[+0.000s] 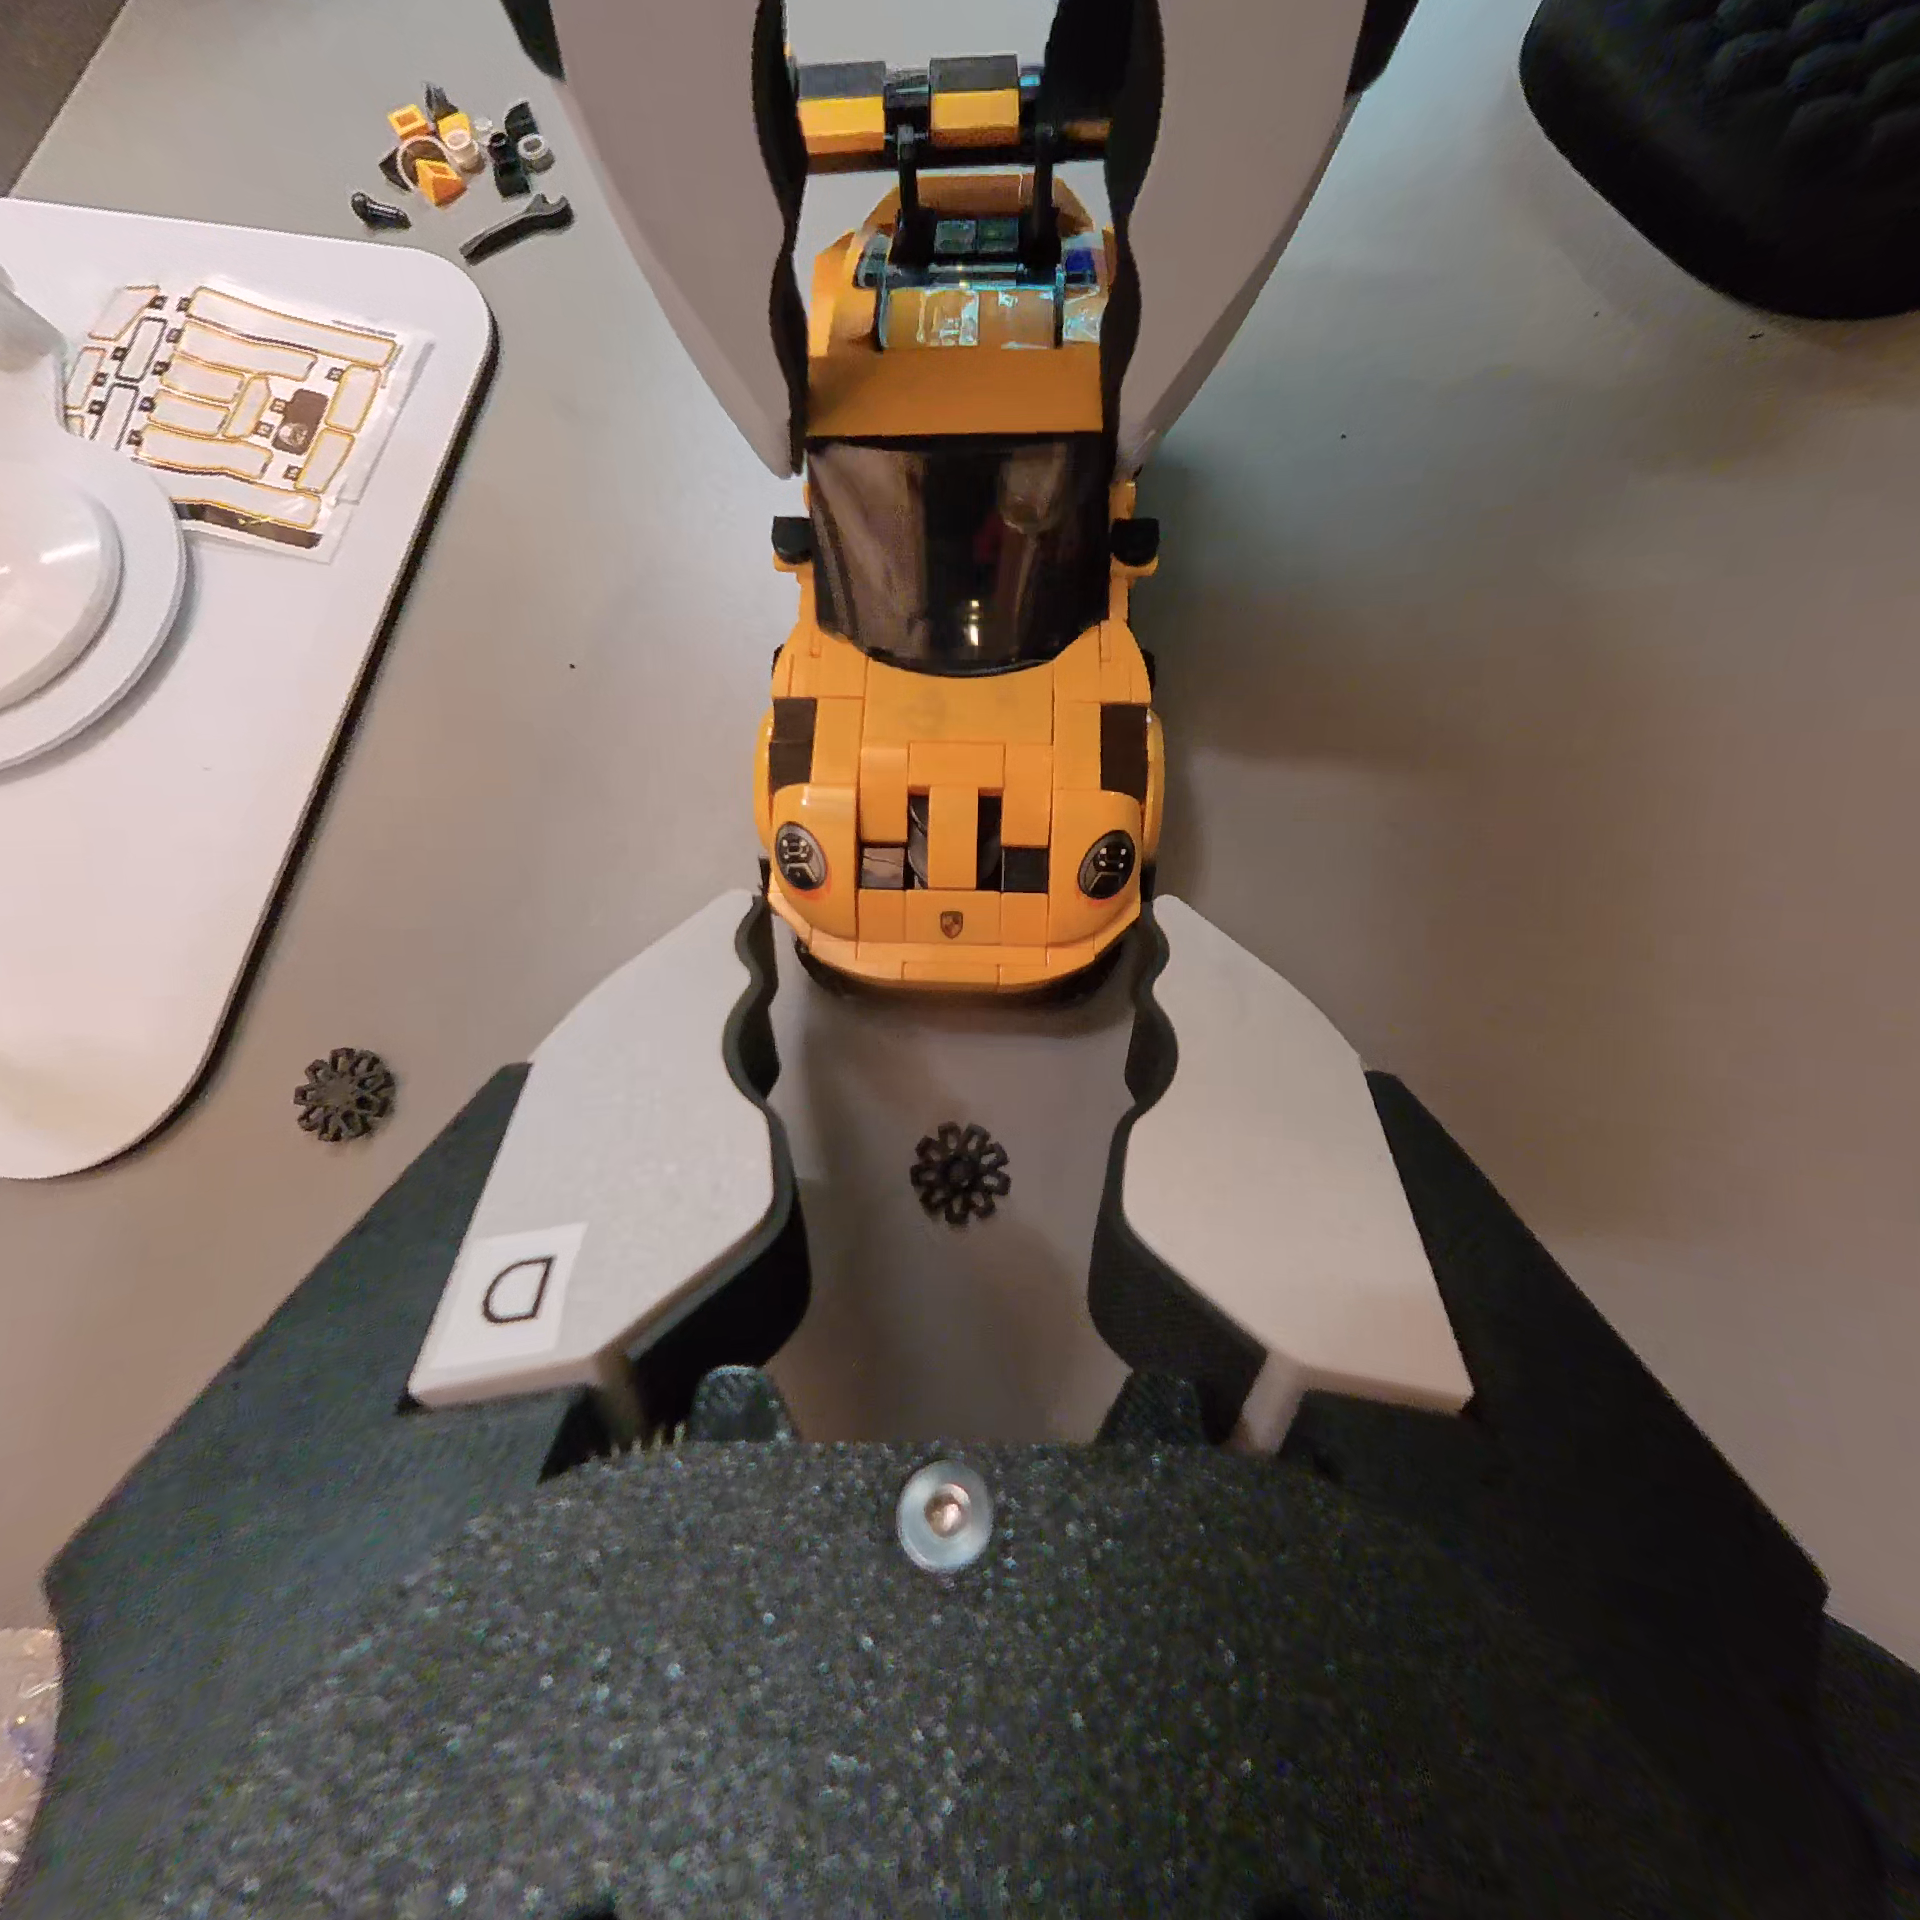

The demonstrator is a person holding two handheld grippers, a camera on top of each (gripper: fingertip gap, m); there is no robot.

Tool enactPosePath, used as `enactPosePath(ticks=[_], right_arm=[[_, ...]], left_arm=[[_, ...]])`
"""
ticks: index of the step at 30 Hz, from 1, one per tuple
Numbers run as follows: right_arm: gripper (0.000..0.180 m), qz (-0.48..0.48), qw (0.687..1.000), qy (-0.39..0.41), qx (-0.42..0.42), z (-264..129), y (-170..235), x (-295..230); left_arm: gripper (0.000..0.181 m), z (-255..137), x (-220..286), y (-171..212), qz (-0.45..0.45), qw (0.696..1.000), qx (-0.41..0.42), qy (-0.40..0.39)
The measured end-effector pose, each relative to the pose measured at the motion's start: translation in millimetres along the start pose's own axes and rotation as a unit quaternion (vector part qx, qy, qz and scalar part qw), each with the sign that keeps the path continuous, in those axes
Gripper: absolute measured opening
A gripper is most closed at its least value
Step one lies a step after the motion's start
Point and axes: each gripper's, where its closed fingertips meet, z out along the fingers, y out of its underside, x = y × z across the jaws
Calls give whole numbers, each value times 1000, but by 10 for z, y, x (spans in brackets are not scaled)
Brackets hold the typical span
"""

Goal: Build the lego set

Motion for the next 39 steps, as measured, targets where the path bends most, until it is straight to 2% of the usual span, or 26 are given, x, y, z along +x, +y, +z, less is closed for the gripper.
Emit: enactPosePath(ticks=[14,20,27,39], right_arm=[[60,19,1000,7,16,-51,-9,16],[56,22,998,-2,55,-181,-136,-5],[53,36,998,-27,36,-71,-53,-24],[50,29,999,-7,-41,-52,20,-18]], left_arm=[[65,-4,4,4,1,1000,-2,-2],[66,-42,11,6,4,1000,1,6],[67,-36,20,-8,3,1000,6,9],[64,-14,10,-10,-1,1000,7,6]])
